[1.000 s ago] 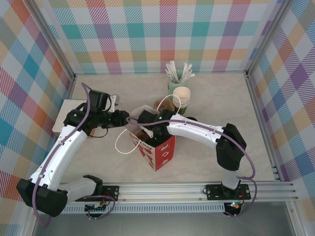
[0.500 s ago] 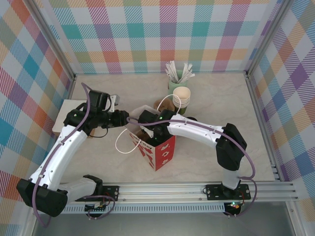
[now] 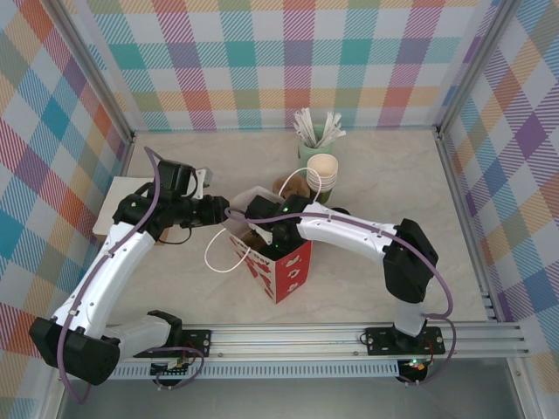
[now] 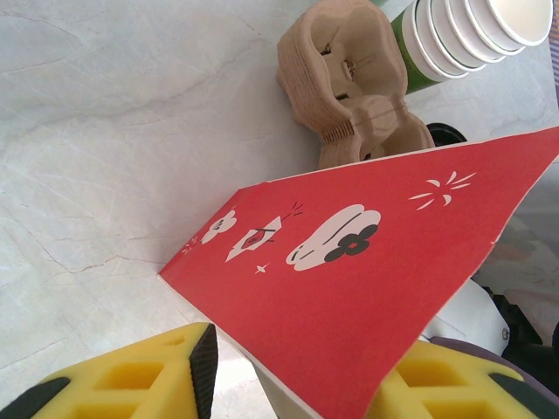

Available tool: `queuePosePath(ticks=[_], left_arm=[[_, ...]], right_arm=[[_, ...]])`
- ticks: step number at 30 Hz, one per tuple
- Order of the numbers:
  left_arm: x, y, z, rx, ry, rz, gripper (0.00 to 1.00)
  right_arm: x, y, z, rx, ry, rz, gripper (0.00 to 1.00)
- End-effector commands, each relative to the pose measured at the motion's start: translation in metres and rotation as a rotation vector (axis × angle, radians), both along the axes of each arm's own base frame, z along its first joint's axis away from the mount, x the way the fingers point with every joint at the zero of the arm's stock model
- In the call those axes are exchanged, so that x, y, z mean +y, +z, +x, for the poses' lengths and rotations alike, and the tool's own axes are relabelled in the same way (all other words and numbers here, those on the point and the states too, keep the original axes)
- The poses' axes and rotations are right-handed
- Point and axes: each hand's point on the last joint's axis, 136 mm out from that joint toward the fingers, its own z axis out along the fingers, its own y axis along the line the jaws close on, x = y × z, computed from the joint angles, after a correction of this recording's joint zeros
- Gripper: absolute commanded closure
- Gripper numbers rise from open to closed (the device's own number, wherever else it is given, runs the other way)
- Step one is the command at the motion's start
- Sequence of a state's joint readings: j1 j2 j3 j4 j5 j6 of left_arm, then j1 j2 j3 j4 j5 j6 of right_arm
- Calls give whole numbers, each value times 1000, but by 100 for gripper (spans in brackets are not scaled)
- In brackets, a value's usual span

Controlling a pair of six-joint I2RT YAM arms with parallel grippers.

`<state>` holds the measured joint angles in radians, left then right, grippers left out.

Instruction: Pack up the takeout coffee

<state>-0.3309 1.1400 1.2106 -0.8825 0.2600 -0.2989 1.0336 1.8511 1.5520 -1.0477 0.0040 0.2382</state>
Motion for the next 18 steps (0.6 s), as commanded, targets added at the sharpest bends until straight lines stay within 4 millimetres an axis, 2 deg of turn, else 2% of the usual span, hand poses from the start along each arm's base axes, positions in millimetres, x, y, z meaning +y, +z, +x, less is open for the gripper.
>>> queuePosePath(ticks=[1, 18], left_arm=[[5, -4, 3, 5, 17, 14, 57], [3, -4, 4, 9, 12, 11, 57]], right_arm=[[-5, -16, -18, 98, 25, -34, 14], [-6, -16, -20, 105, 25, -37, 14]])
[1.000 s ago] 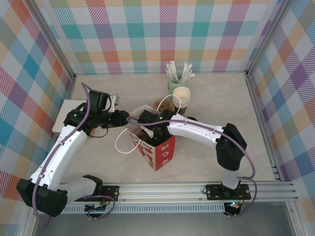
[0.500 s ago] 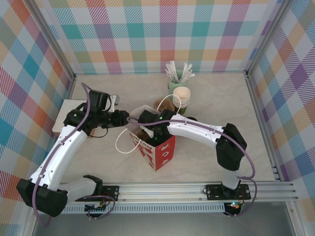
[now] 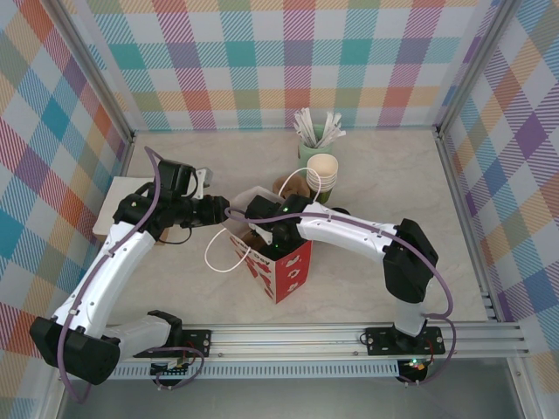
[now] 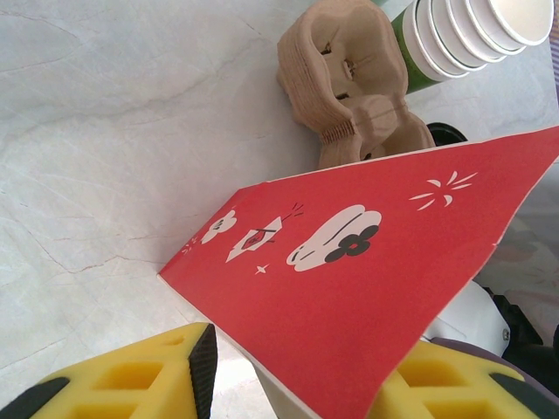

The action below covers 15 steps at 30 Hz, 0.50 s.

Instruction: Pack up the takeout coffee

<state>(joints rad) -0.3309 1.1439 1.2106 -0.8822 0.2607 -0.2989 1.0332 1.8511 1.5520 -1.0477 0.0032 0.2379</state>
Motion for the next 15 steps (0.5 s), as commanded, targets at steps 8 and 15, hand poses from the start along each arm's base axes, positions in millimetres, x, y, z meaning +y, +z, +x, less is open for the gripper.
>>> queuePosePath(ticks=[8, 15], left_arm=[[3, -2, 3, 5, 9, 7, 57], [3, -2, 2, 5, 8, 6, 57]], right_arm=[[-4, -7, -18, 97, 23, -31, 14], [0, 5, -16, 81, 19, -5, 14]])
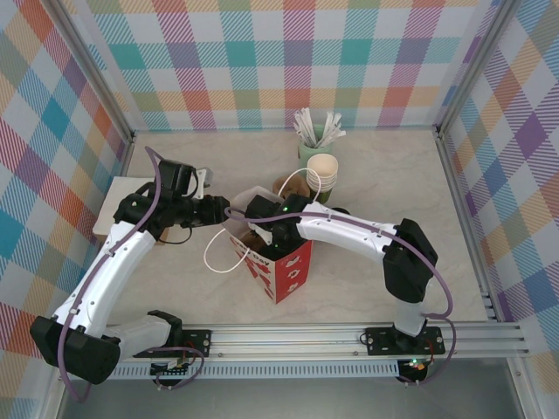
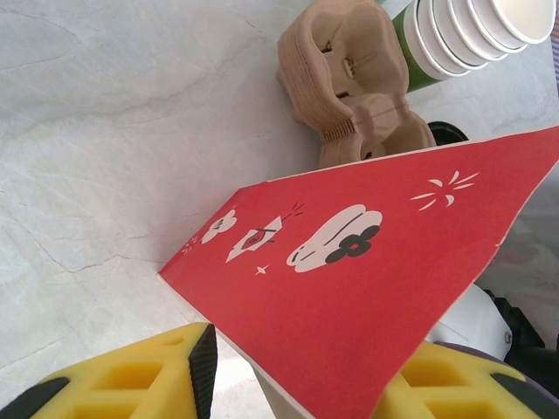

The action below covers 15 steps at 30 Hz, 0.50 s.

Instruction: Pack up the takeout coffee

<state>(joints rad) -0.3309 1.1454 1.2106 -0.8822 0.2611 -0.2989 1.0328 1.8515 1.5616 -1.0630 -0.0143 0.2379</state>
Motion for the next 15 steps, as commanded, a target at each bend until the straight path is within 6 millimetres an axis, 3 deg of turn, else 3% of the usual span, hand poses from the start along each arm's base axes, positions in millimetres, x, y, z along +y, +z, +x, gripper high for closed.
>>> queuePosePath(ticks=[1, 15], left_arm=[[3, -2, 1, 3, 8, 8, 57], [3, -4, 1, 9, 7, 4, 57]], right_arm=[[0, 5, -12, 62, 16, -5, 14], [4, 49, -9, 25, 3, 43, 14]])
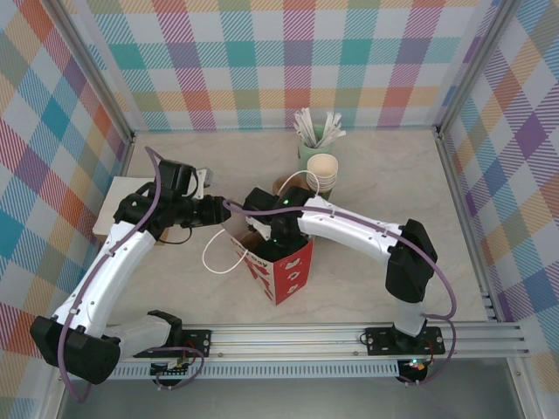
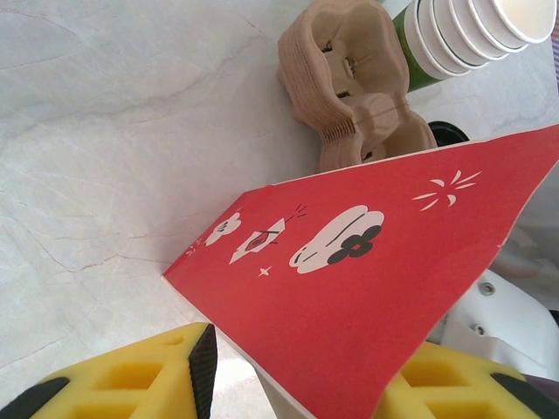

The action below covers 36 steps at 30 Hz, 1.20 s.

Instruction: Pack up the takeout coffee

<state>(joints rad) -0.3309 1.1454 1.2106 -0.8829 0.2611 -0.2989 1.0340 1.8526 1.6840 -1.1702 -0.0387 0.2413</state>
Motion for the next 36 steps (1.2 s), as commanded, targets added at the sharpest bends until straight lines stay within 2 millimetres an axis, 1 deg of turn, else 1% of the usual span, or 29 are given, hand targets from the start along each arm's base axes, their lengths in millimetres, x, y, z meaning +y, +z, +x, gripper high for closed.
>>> queuePosePath(ticks=[1, 14, 23, 36], left_arm=[[3, -4, 1, 7, 6, 4, 57], [3, -4, 1, 5, 9, 6, 57], [3, -3, 1, 4, 8, 6, 57], [2, -3, 3, 4, 5, 4, 57]], right_arm=[[-1, 19, -7, 9, 2, 21, 14], [-1, 29, -8, 12, 0, 32, 14], [0, 26, -10, 26, 4, 30, 14], [0, 29, -10, 25, 3, 37, 14]])
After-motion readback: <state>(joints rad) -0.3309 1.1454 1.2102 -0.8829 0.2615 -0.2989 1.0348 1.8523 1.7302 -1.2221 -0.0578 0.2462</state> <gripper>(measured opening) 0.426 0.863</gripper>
